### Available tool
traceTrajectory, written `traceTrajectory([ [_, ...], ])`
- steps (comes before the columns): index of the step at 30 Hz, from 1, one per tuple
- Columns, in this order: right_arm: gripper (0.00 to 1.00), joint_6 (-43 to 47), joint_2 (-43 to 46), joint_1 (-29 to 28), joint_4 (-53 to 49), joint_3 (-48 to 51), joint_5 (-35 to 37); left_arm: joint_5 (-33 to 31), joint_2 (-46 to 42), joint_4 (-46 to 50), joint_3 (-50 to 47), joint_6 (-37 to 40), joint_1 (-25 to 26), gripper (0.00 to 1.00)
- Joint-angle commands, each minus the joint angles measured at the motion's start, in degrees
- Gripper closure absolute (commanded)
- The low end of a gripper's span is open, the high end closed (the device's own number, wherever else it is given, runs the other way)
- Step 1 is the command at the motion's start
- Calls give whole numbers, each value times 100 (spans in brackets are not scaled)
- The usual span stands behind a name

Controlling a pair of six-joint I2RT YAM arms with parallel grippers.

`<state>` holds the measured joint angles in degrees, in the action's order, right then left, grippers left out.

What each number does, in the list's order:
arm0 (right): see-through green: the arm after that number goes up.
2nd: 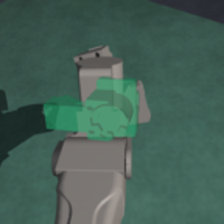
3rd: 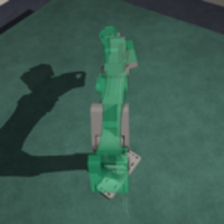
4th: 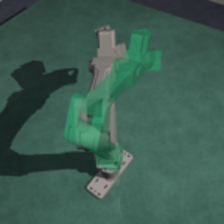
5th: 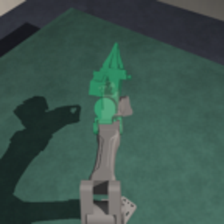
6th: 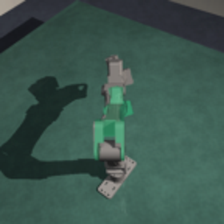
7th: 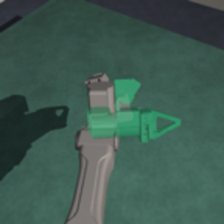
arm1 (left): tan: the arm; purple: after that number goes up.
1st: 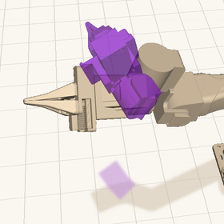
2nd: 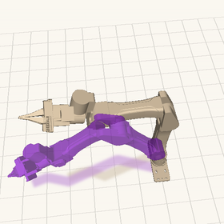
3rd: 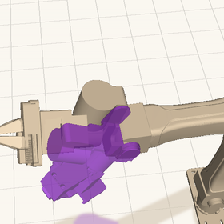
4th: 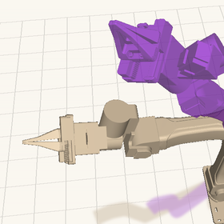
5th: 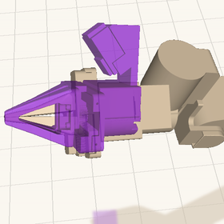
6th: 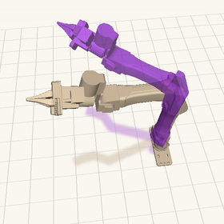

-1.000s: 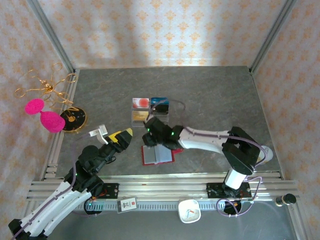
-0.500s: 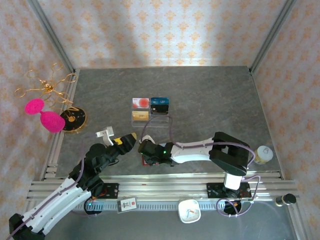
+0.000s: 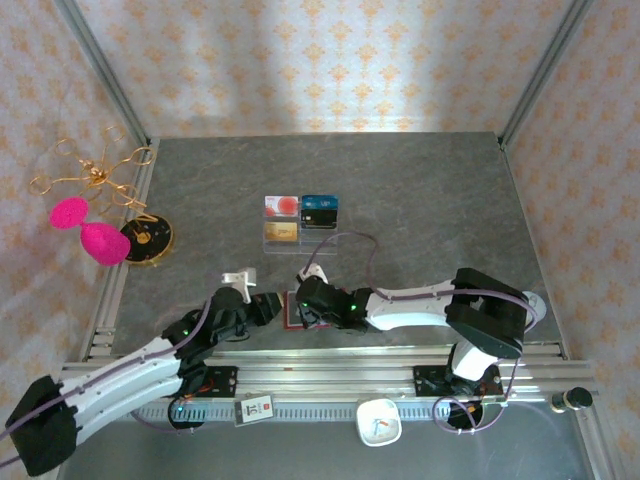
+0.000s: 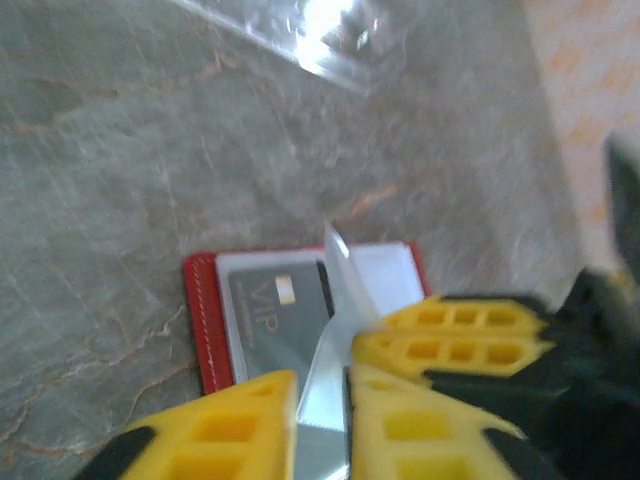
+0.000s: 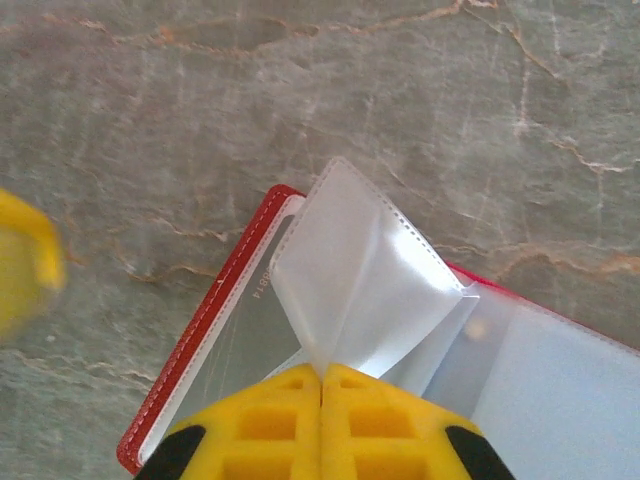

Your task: Take the credit cards out of the card holder

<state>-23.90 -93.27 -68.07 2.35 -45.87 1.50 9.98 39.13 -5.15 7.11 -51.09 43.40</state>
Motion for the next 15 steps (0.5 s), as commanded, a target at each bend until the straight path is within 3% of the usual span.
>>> traceTrajectory([
  [1,100,-244,236,4,367,154,20,14,588,-584,249,127,175,86],
  [6,97,-296,478,0,479,304,66,103,1568,-895,555,306,327,87],
  [10,64,-480,949,4,391,538,475,339,2218,-1080,869,465,394,87],
  [15,59,-735,1902,3,61,961,1260,594,3047,-1222,1297,633,570,86],
])
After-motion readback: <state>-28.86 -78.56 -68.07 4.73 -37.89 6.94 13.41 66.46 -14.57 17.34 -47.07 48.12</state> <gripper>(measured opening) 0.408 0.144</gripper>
